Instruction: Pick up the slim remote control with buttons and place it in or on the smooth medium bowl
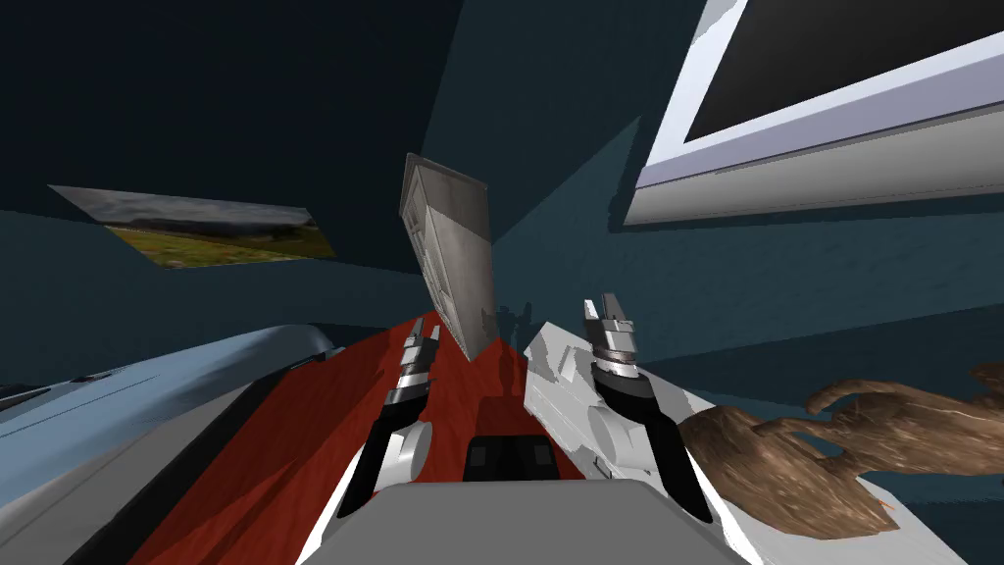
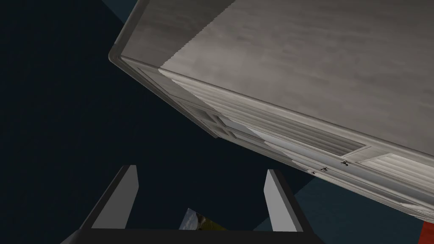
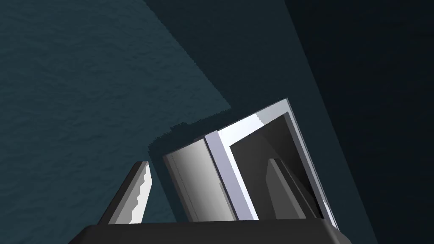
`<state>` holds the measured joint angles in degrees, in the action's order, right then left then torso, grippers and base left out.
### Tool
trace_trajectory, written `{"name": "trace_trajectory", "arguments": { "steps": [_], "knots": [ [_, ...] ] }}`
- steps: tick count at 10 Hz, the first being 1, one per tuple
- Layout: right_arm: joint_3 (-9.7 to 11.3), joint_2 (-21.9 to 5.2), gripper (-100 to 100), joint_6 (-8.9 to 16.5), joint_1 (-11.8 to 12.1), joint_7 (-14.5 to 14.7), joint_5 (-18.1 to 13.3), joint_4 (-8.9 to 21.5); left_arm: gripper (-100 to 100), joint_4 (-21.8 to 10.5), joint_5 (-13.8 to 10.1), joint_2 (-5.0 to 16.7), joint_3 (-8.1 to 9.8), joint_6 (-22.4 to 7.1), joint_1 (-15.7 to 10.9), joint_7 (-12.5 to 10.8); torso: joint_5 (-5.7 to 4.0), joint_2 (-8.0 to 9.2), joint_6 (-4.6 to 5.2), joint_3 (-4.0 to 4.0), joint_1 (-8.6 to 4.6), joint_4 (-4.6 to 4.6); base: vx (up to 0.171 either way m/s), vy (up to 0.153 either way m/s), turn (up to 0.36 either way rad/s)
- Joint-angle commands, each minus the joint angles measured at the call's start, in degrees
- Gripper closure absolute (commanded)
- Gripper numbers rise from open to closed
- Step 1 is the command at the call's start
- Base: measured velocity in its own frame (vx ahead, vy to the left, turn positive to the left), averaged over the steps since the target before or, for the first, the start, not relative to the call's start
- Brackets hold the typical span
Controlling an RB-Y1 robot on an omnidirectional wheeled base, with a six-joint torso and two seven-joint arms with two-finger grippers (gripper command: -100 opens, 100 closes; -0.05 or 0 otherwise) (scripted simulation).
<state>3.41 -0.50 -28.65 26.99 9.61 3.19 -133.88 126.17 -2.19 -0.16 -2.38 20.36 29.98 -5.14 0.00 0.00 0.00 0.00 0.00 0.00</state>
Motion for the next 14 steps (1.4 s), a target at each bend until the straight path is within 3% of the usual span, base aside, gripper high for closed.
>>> {"name": "trace_trajectory", "arguments": {
  "steps": [1, 4, 8, 9, 13, 14],
  "knots": [
    [-0.76, -2.78, -100, -0.46, 0.32, -0.21, -0.87, 0.29, 0, 0.0, 0.0, 0.0, 0.0, 0.0, 0.0, 0.0, 0.0, 0.0, 0.0, 0.0, 0.0, 0.0, 0.012, 0.018, 0.183],
    [-2.4, -7.49, -100, -1.67, 1.49, -0.75, -3.52, 0.86, 0, 0.0, 0.0, 0.0, -0.01, 0.0, 0.0, 0.0, 0.02, -0.1, -0.02, -0.06, 0.07, -0.02, 0.027, 0.022, 0.219],
    [-4.68, -14.64, -100, -3.95, 4.44, -1.98, -10.04, 2.04, 0, 0.0, 0.0, 0.0, 0.0, 0.0, 0.0, 0.0, 0.0, -0.06, -0.01, -0.04, -0.03, -0.02, 0.019, 0.002, 0.248],
    [-4.68, -15.06, -100, -3.95, 4.44, -1.98, -10.88, 2.04, 0, 0.0, 0.0, 0.0, 0.0, 0.0, 0.0, 0.0, -0.01, -0.07, -0.01, -0.04, -0.04, -0.02, 0.014, -0.006, 0.084],
    [-5.86, -21.53, -100, -5.61, 7.28, -3.2, -18.15, 3.27, 0, 0.0, 0.0, 0.0, 0.01, 0.0, 0.01, 0.0, 0.0, -0.07, 0.02, -0.04, -0.02, -0.02, 0.02, -0.003, 0.189],
    [-5.86, -21.53, -100, -5.61, 7.28, -3.2, -19.44, 3.27, 0, 0.0, 0.0, 0.0, 0.0, 0.0, 0.0, 0.0, -0.01, -0.08, -0.01, -0.05, -0.03, -0.02, 0.016, -0.007, 0.108]
  ]
}}
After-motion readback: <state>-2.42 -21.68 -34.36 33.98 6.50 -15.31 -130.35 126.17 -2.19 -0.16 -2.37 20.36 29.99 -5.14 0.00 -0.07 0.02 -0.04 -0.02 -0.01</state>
